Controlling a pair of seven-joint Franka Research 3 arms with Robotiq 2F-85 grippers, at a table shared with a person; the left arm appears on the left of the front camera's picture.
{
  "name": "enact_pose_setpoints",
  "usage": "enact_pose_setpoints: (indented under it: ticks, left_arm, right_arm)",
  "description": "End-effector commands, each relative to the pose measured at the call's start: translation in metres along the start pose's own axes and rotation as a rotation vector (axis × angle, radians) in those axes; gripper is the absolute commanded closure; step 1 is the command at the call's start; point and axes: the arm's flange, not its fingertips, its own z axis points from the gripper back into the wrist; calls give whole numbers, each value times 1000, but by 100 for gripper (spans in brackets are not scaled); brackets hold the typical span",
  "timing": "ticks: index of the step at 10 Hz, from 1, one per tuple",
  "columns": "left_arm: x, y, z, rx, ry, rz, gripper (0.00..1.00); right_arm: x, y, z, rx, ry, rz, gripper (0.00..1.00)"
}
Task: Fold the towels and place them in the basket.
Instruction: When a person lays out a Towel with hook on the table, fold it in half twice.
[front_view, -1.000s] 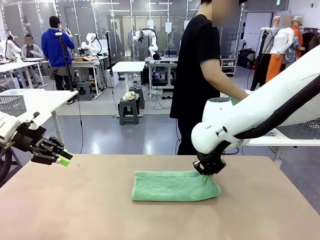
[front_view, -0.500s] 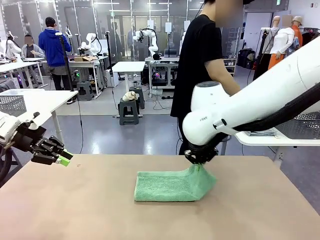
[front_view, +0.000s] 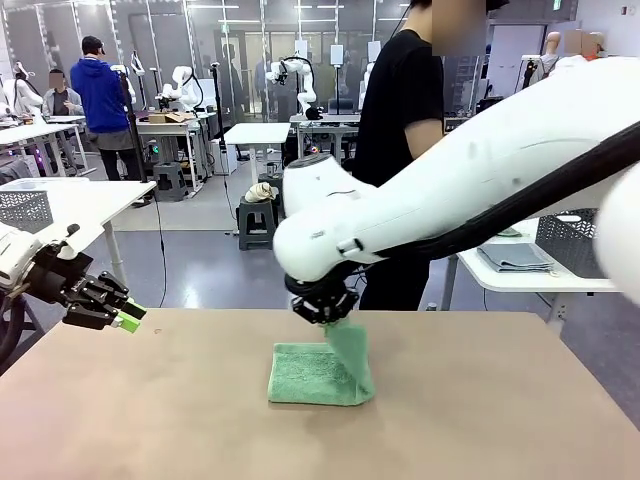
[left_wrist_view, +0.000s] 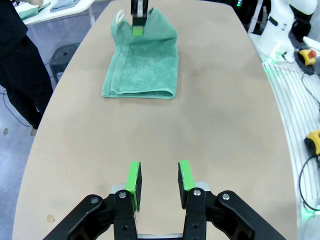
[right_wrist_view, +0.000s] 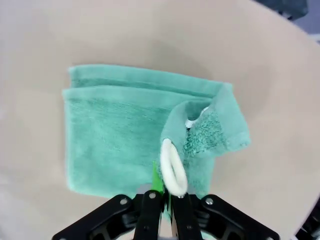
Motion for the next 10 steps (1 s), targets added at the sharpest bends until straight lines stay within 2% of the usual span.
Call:
enact_pose_setpoints:
  ticks: [1,4,7,8,9,10]
  left_arm:
    - [1,-1,3,-1,-11,-14,60]
    - [1,-1,3,-1,-11,-14,60]
    - [1,-1,3,-1,-11,-14,60]
    - [1,-1,3,-1,-11,-14,60]
    - [1,-1,3,-1,-11,-14,60]
    - [1,-1,3,-1,-11,-14,60]
  right_arm:
    - [15,26,-4,18,22,-76,100]
    - [9,47,-20,65,40,-83,100]
    - [9,50,-33,102,55,-98,100]
    - [8,51,-35,119,36,-116,76]
    - [7,51,-34,129,21,-128,76]
    - [6,51,-31,141,4,-125,56]
